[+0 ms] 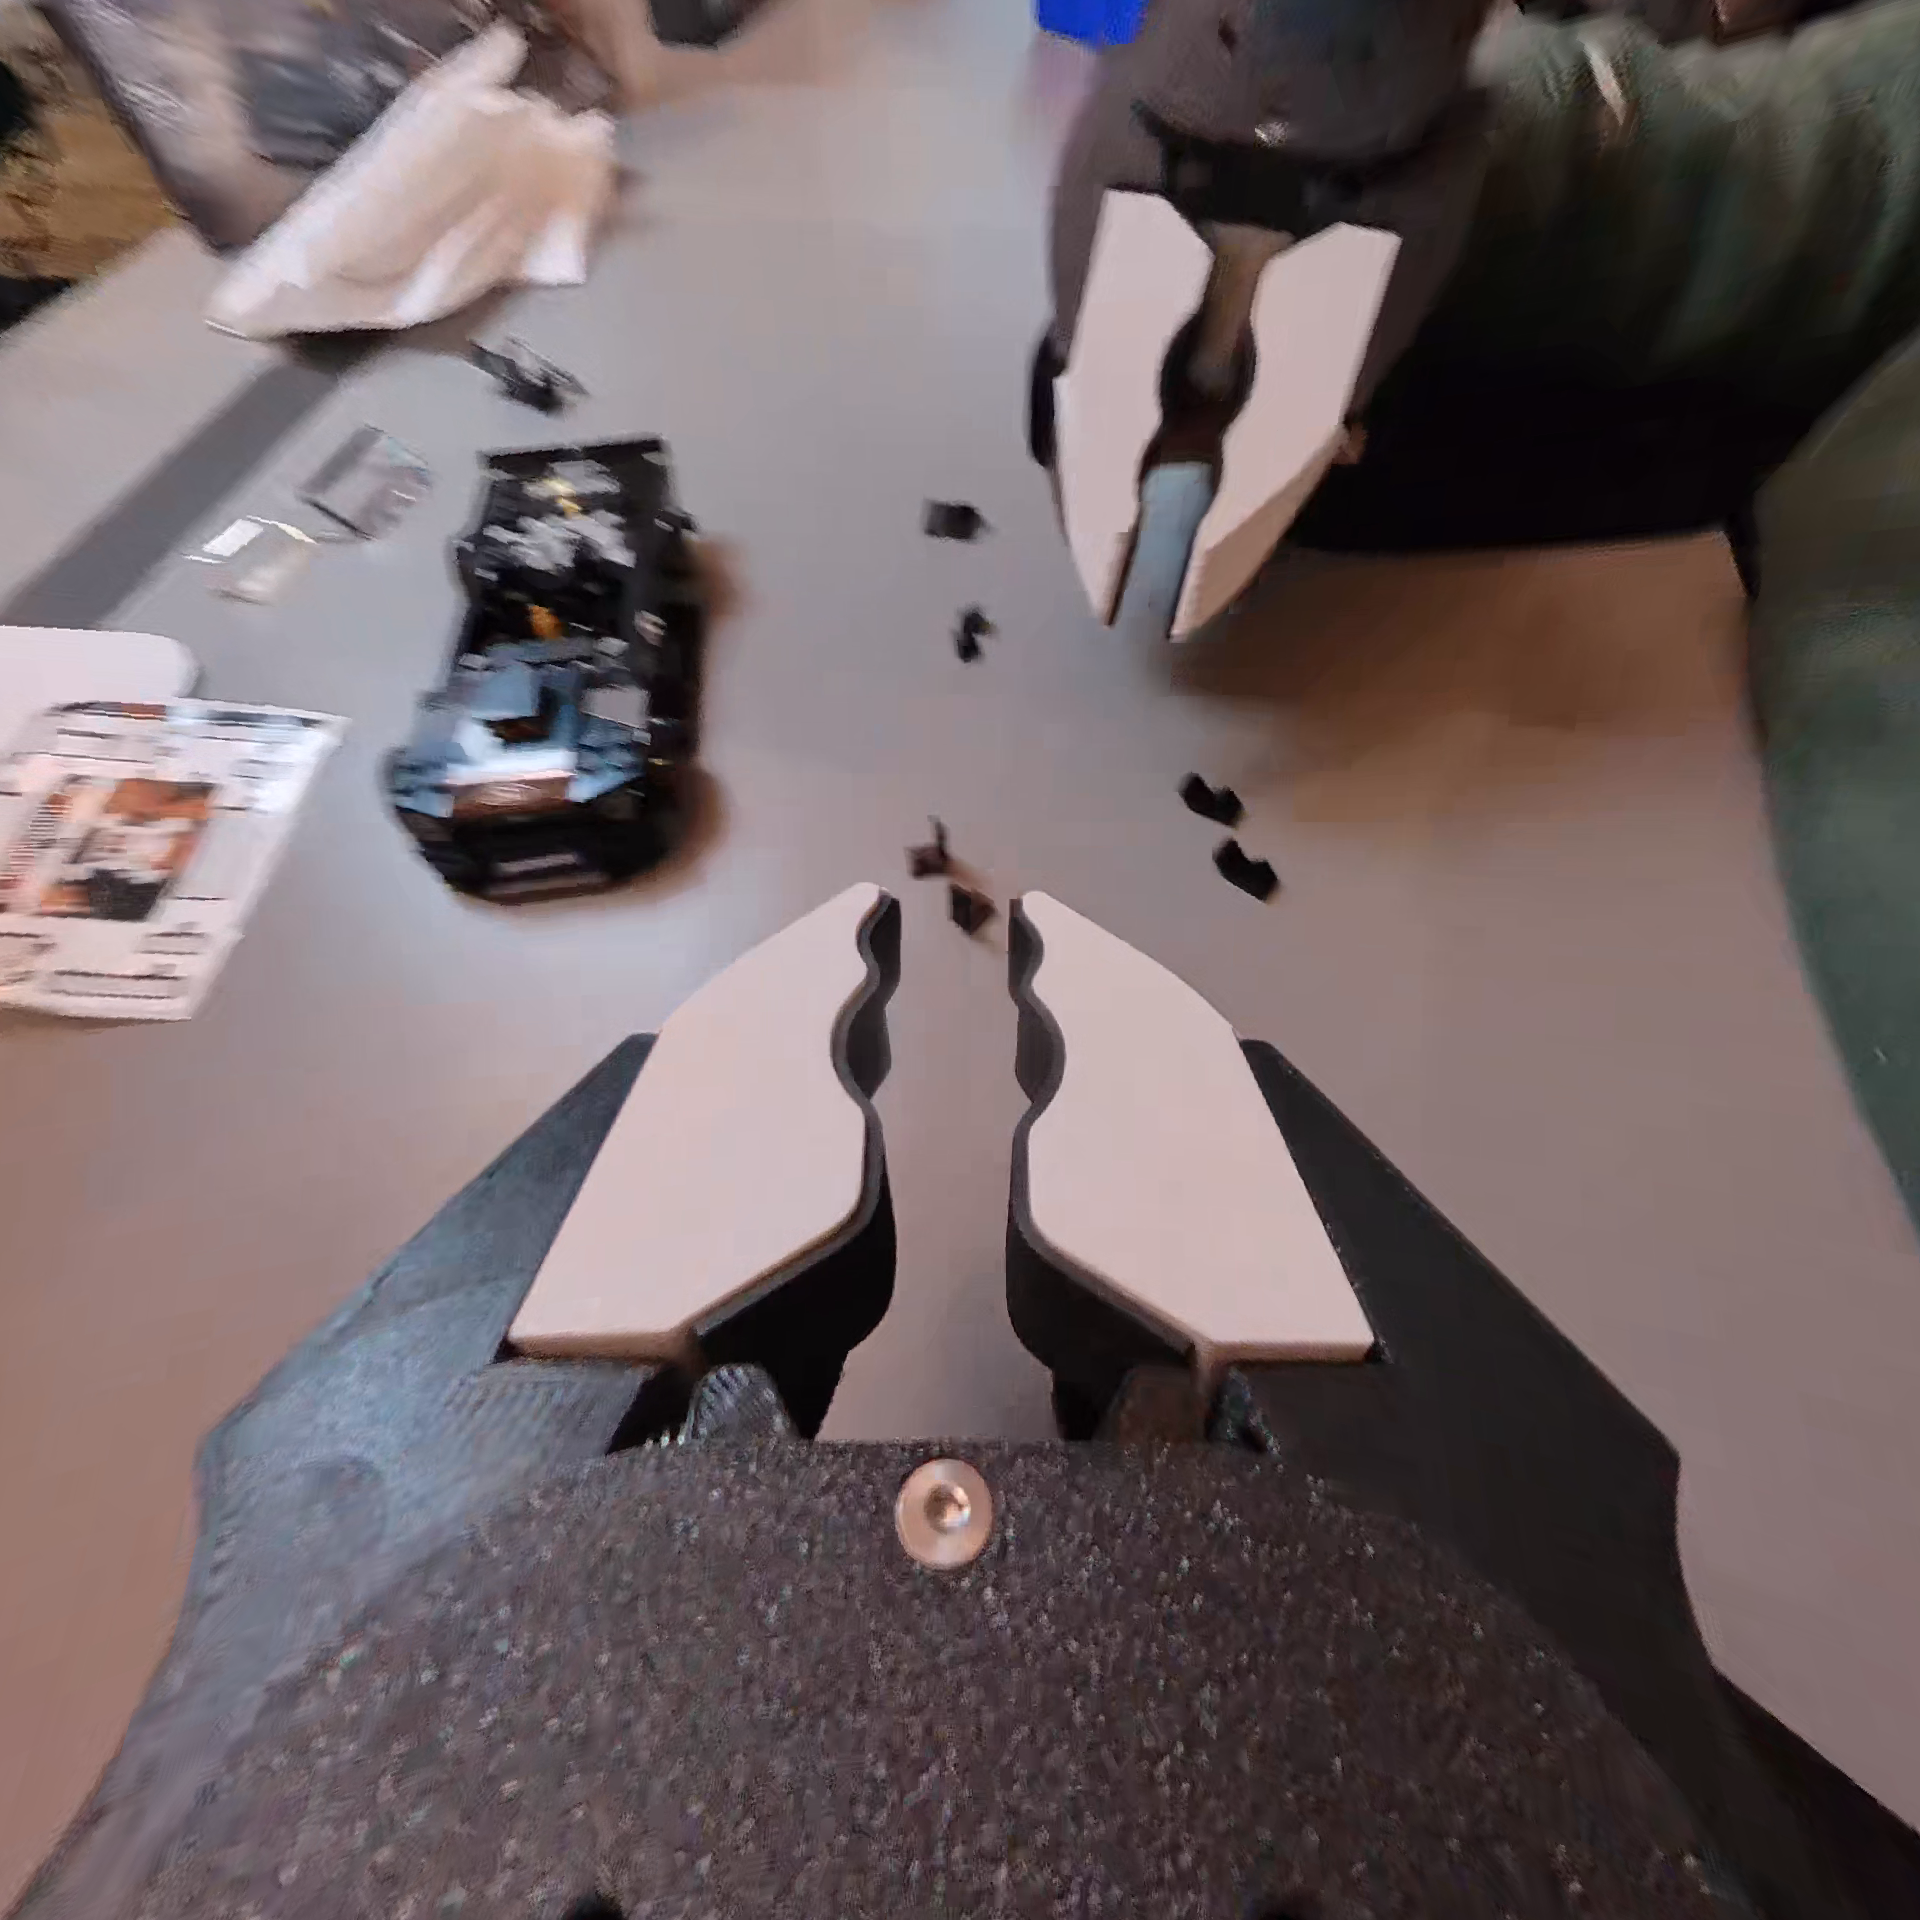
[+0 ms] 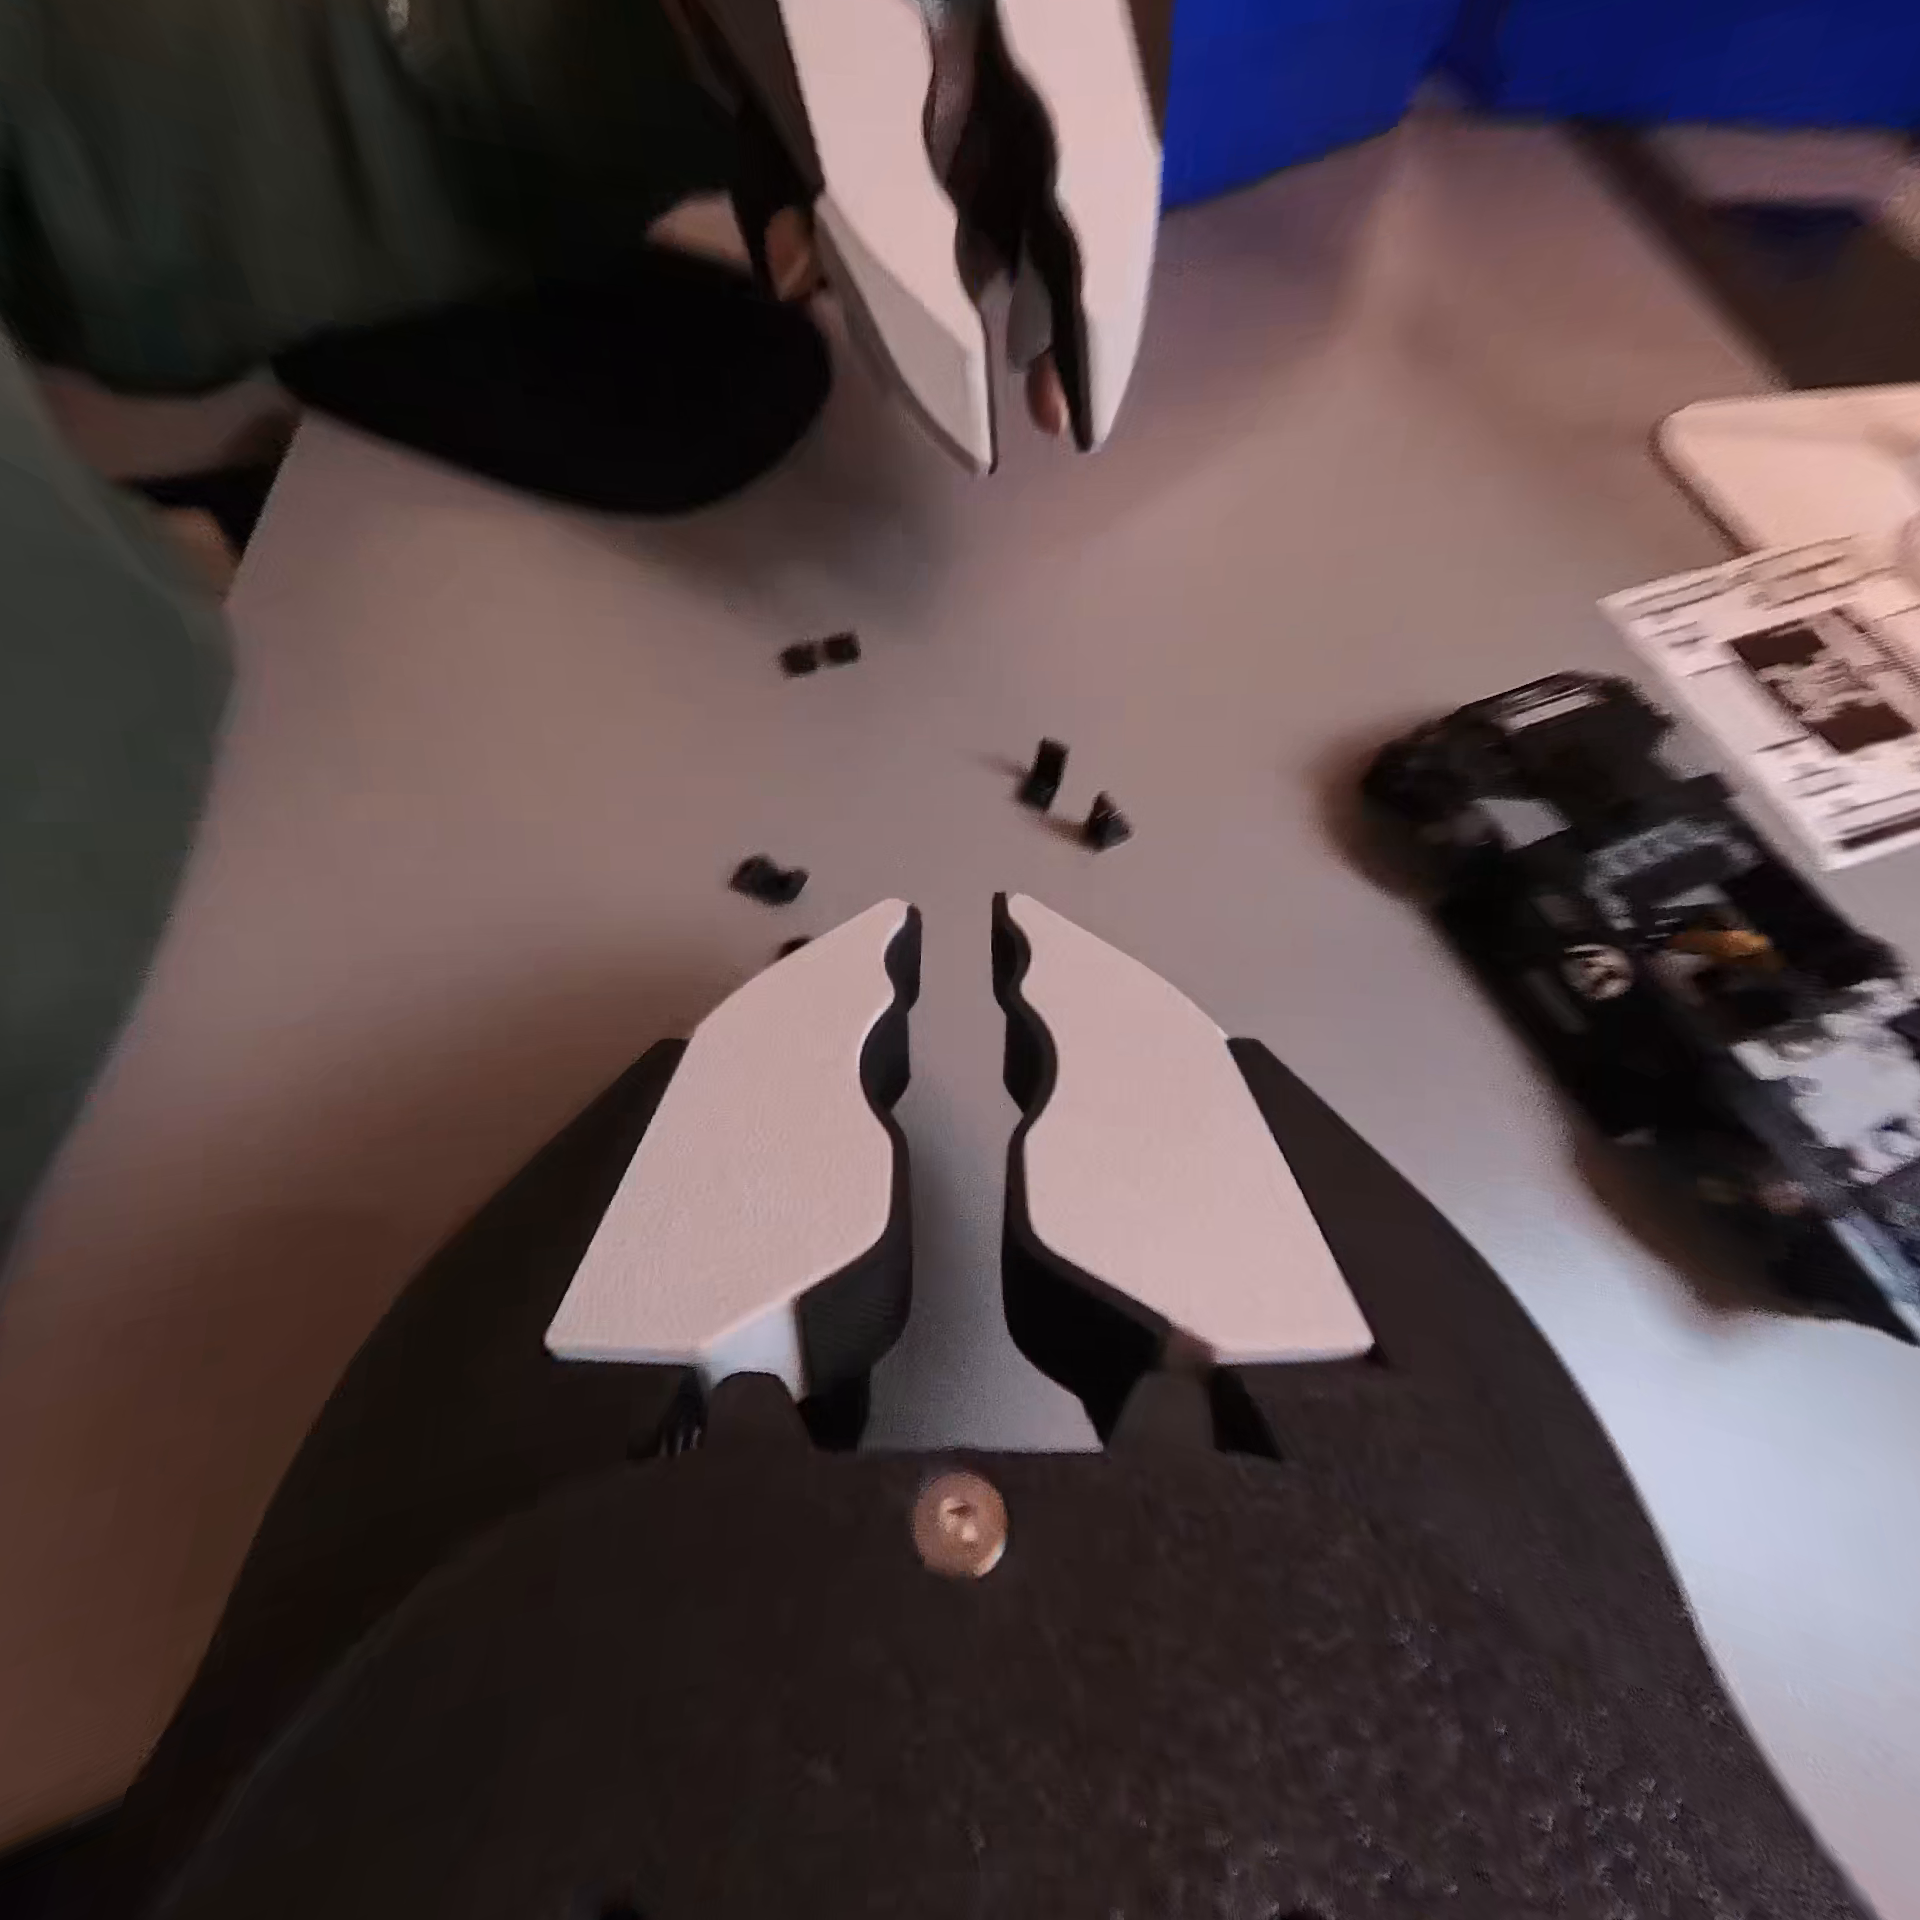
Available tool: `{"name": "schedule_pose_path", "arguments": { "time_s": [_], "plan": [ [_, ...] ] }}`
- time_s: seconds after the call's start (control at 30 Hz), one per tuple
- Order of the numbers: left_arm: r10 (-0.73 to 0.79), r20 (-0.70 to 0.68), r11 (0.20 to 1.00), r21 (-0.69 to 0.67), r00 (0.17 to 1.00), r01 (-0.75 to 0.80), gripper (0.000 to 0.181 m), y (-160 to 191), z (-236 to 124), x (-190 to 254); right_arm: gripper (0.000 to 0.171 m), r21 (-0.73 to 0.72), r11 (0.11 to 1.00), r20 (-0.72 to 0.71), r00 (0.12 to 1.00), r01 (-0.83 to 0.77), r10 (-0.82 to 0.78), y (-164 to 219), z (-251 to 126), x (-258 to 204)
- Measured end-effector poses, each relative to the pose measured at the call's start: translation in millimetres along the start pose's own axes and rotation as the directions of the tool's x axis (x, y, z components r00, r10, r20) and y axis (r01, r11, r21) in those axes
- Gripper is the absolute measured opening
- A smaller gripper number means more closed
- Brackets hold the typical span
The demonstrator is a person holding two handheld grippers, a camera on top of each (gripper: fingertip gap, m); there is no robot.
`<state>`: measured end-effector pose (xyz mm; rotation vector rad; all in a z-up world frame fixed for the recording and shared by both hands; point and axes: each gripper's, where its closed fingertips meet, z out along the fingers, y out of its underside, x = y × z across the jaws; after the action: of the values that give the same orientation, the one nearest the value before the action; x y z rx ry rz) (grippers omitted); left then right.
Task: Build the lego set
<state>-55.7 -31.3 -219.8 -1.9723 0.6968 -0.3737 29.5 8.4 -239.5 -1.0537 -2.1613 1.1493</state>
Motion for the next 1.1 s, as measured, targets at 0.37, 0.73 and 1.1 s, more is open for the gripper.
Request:
{"name": "schedule_pose_path", "arguments": {
  "time_s": [0.37,0.73,1.1],
  "plan": [
    [0.1,-0.176,0.987,-0.104,0.979,-0.12,0.02,14.2,40.3,60.8,0.023,-0.258,0.96,0.106,0.991,0.105,-0.08,26.4,27.5,-28.2],
    [0.191,-0.177,0.95,-0.215,0.966,-0.227,0.022,22.1,65.2,77.9,0.018,-0.317,0.941,0.059,0.992,0.12,-0.107,29.5,29.6,-27.0],
    [0.238,-0.099,0.934,-0.249,0.966,-0.255,0.012,21.7,72.6,67.4,0.016,-0.234,0.972,-0.053,0.998,0.0,-0.013,29.4,-2.0,2.5]
  ]
}}
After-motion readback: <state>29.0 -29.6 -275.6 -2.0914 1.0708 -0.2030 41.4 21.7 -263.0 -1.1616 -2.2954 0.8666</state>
